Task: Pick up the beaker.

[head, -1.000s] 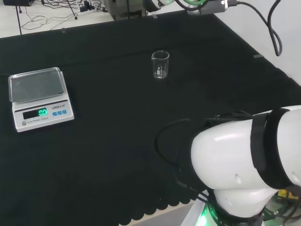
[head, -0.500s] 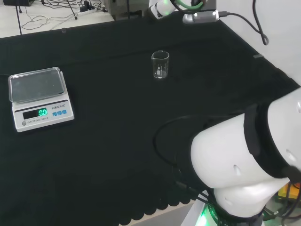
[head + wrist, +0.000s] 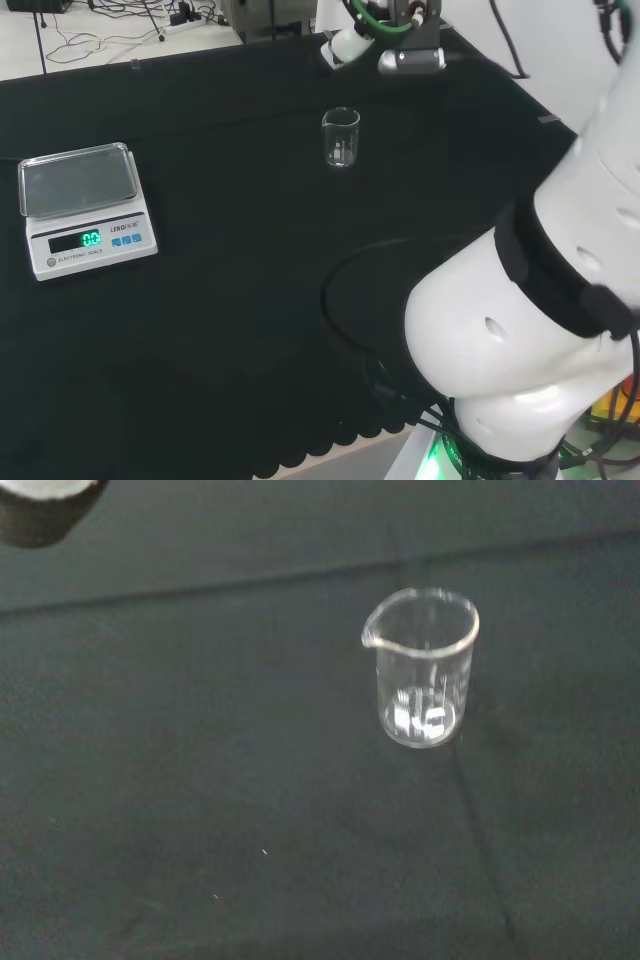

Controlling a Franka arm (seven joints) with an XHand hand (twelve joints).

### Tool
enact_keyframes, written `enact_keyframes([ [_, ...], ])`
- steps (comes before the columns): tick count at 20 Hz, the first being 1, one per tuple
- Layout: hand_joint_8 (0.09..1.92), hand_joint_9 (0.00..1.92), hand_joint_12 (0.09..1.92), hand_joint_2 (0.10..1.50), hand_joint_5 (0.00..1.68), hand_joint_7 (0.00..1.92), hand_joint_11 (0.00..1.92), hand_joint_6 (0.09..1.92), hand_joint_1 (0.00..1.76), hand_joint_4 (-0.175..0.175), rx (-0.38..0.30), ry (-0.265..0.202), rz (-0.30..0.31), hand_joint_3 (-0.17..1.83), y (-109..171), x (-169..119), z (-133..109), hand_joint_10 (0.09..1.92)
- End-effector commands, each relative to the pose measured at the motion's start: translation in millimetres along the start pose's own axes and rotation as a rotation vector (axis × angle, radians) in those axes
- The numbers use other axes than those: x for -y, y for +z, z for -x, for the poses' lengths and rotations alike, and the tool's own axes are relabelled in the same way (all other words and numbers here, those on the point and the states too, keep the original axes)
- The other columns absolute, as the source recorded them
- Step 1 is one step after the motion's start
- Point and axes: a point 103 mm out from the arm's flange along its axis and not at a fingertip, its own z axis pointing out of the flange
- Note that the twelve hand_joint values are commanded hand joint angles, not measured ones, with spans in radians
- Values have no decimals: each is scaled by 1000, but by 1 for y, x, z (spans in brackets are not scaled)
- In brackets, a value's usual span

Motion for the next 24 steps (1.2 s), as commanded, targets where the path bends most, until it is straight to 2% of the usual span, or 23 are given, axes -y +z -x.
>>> enact_keyframes([
  [1,698,103,1029,727,140,90,0,87,638,-10,-33,-3,24,206,41,-80,13,838],
  [8,692,85,986,732,129,61,0,87,640,-9,-19,-18,1,195,63,-124,18,838],
  [10,691,84,984,733,128,60,0,87,641,-9,-18,-10,-3,195,69,-139,14,838],
  [17,690,83,977,734,126,58,0,87,644,-8,-87,32,-44,192,105,-182,7,838],
  [24,688,79,967,735,125,56,0,87,646,-7,-103,54,-79,190,132,-201,8,837],
])
